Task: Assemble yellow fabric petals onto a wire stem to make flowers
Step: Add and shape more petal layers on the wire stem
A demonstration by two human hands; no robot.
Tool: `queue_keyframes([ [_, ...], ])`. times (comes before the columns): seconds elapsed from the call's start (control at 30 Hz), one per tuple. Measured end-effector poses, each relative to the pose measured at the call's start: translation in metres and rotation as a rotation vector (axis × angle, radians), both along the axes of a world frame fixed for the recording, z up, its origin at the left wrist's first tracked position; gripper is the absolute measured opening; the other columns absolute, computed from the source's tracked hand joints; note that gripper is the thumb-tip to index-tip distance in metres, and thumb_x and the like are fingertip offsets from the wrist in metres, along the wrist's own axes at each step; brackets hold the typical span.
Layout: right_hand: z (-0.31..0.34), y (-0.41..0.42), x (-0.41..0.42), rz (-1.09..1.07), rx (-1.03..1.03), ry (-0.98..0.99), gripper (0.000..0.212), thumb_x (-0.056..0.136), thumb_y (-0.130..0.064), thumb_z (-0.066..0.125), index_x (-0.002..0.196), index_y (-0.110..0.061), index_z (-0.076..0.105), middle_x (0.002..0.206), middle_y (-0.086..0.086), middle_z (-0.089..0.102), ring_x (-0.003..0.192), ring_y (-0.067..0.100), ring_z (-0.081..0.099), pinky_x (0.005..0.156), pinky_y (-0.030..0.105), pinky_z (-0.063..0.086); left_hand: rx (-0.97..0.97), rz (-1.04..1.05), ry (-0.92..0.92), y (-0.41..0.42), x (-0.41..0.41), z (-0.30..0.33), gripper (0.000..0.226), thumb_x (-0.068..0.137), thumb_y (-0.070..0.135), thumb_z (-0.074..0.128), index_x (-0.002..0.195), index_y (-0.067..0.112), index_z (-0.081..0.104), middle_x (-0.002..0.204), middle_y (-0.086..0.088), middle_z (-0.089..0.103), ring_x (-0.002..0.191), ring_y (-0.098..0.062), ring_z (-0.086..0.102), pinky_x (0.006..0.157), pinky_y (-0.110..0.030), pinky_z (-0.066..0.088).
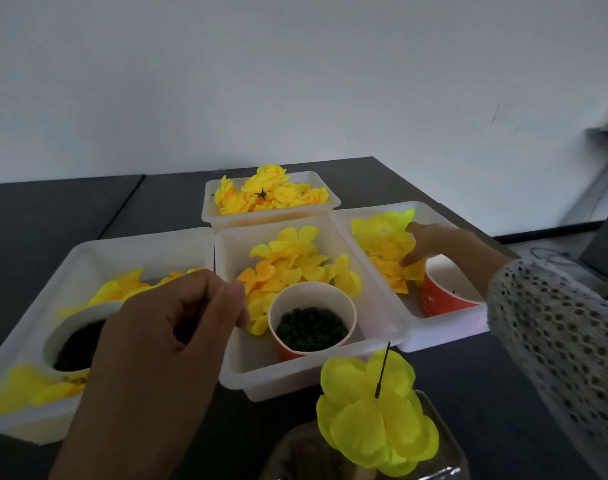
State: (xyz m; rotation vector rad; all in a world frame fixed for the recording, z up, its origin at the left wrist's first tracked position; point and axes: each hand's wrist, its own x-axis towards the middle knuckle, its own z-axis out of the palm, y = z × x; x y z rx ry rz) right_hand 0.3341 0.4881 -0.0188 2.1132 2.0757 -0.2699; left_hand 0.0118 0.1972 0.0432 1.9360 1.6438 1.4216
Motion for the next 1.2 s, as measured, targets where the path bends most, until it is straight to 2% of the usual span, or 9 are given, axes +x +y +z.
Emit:
queue_keyframes([
  [0.2,-0.007,0.018,0.000,-0.058,0.168,-0.141,0.033,0.094,-0.014,0.050,0.127,-0.011,0.052,0.127,0.008,0.053,0.116,0.027,0.054,0.098,0.038,0.046,0.036,-0.005,0.022,0.014,-0.005,0.001,0.041,0.080,0.062,0.037,0.070,0.032,0.062,0.041,0.003,0.042,0.036,-0.005,0.038,0.038,-0.017,0.028],
  [0.3,0.007,0.013,0.007,-0.100,0.423,0.011,0.030,0.089,-0.006,0.051,0.116,-0.013,0.062,0.115,0.010,0.060,0.095,0.028,0.059,0.075,0.033,0.045,0.043,-0.022,0.016,0.015,-0.003,0.001,0.041,0.082,0.061,0.037,0.069,0.031,0.062,0.040,0.003,0.038,0.034,-0.004,0.034,0.037,-0.020,0.026],
  [0.4,0.039,0.001,0.010,-0.046,0.503,0.299,0.029,0.083,-0.008,0.062,0.111,-0.010,0.068,0.109,0.016,0.065,0.093,0.030,0.060,0.074,0.032,0.046,0.036,-0.051,0.010,0.011,0.004,0.002,0.041,0.082,0.061,0.038,0.070,0.030,0.062,0.041,0.001,0.039,0.034,-0.006,0.034,0.037,-0.024,0.028],
  [0.57,0.085,-0.043,0.005,0.044,0.471,0.543,0.011,0.083,-0.010,0.066,0.089,-0.002,0.070,0.079,0.013,0.059,0.076,0.023,0.051,0.068,0.027,0.037,-0.003,-0.134,-0.056,0.000,0.025,0.009,0.042,0.076,0.064,0.037,0.072,0.031,0.063,0.050,-0.008,0.044,0.037,-0.007,0.036,0.038,-0.014,0.026],
  [0.7,0.108,-0.090,-0.008,0.088,0.411,0.764,0.006,0.087,-0.007,0.065,0.087,-0.001,0.066,0.067,0.007,0.052,0.060,0.017,0.049,0.056,0.022,0.042,-0.024,-0.167,-0.097,-0.009,0.039,0.009,0.035,0.083,0.047,0.049,0.061,0.022,0.062,0.048,0.004,0.048,0.042,-0.006,0.043,0.042,-0.012,0.030],
  [0.83,0.121,-0.144,-0.025,0.161,0.282,0.955,0.004,0.088,-0.010,0.067,0.085,-0.012,0.065,0.076,0.004,0.059,0.066,0.016,0.056,0.067,0.031,0.052,-0.069,-0.123,-0.147,-0.017,0.045,0.007,0.033,0.080,0.055,0.049,0.080,0.028,0.067,0.070,0.007,0.062,0.065,-0.009,0.058,0.055,-0.019,0.044],
  [1.0,0.130,-0.209,-0.047,0.268,0.146,1.035,0.003,0.085,-0.017,0.071,0.087,-0.019,0.070,0.089,0.009,0.069,0.082,0.024,0.061,0.089,0.053,0.051,-0.163,-0.134,-0.226,-0.026,0.055,0.004,0.054,0.069,0.068,0.046,0.115,0.041,0.057,0.104,0.028,0.060,0.094,0.016,0.055,0.066,-0.013,0.044],
  [1.1,0.129,-0.241,-0.058,0.321,0.065,1.032,0.005,0.085,-0.022,0.071,0.082,-0.019,0.068,0.081,0.005,0.064,0.071,0.025,0.056,0.074,0.055,0.050,-0.225,-0.175,-0.289,-0.031,0.064,0.001,0.070,0.062,0.068,0.050,0.124,0.036,0.051,0.113,0.023,0.059,0.098,0.014,0.056,0.066,-0.009,0.045],
  [1.2,0.124,-0.263,-0.063,0.324,-0.022,1.091,0.012,0.085,-0.028,0.071,0.079,-0.018,0.067,0.076,0.014,0.049,0.065,0.031,0.038,0.066,0.039,0.034,-0.260,-0.311,-0.447,-0.039,0.069,-0.005,0.054,0.070,0.047,0.062,0.120,0.025,0.060,0.101,0.009,0.073,0.092,-0.003,0.068,0.064,-0.013,0.052],
])
